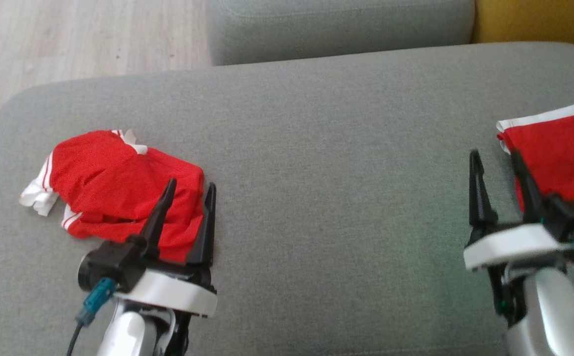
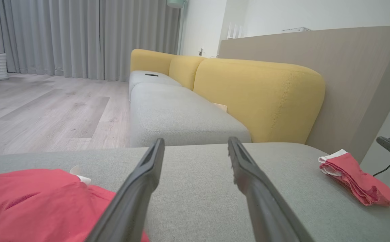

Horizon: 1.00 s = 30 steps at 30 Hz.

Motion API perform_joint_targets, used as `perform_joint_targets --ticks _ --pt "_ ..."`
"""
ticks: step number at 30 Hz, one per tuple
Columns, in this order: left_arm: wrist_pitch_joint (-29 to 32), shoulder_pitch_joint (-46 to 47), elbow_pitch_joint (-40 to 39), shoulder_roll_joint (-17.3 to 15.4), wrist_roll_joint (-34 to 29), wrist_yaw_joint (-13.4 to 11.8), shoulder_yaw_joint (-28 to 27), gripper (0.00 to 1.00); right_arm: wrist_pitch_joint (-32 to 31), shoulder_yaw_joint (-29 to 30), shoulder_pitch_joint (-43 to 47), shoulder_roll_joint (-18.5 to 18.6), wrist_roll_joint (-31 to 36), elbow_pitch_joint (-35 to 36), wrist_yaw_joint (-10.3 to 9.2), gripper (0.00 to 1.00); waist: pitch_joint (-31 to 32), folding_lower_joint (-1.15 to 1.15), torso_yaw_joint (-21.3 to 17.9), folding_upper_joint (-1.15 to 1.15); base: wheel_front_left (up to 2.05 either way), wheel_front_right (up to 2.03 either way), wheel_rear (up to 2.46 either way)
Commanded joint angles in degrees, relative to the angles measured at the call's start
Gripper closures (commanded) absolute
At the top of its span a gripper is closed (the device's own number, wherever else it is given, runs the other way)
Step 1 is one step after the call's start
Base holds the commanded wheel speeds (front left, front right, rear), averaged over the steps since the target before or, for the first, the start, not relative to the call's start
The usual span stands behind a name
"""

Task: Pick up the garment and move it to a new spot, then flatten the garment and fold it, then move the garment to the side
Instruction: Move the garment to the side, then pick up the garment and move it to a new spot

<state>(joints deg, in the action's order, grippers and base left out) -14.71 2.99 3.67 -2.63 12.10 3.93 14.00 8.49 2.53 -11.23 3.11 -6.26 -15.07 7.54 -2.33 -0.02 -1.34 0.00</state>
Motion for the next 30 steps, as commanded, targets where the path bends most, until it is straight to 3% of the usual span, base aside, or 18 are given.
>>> perform_joint_targets --ticks 1,9,30 --pt "-0.29 0.87 -1.9 -0.25 0.23 -0.47 -2.13 0.0 2.14 -1.83 0.21 -0.2 -1.11 2.18 -0.05 0.0 0.72 0.02 0.4 0.0 0.0 0.0 0.0" --pt "-0.29 -1.61 -2.94 -0.25 2.86 -1.52 -3.65 0.0 5.41 -3.23 4.79 -0.22 -2.38 0.17 -0.05 0.0 1.72 0.02 0.33 0.0 0.0 0.0 0.0" --pt "-0.29 -1.16 -3.05 -0.25 2.19 -1.61 -3.0 0.0 6.48 -3.57 4.12 -0.23 -2.54 -2.06 -0.05 0.0 1.74 0.02 -1.01 0.0 0.0 0.0 0.0"
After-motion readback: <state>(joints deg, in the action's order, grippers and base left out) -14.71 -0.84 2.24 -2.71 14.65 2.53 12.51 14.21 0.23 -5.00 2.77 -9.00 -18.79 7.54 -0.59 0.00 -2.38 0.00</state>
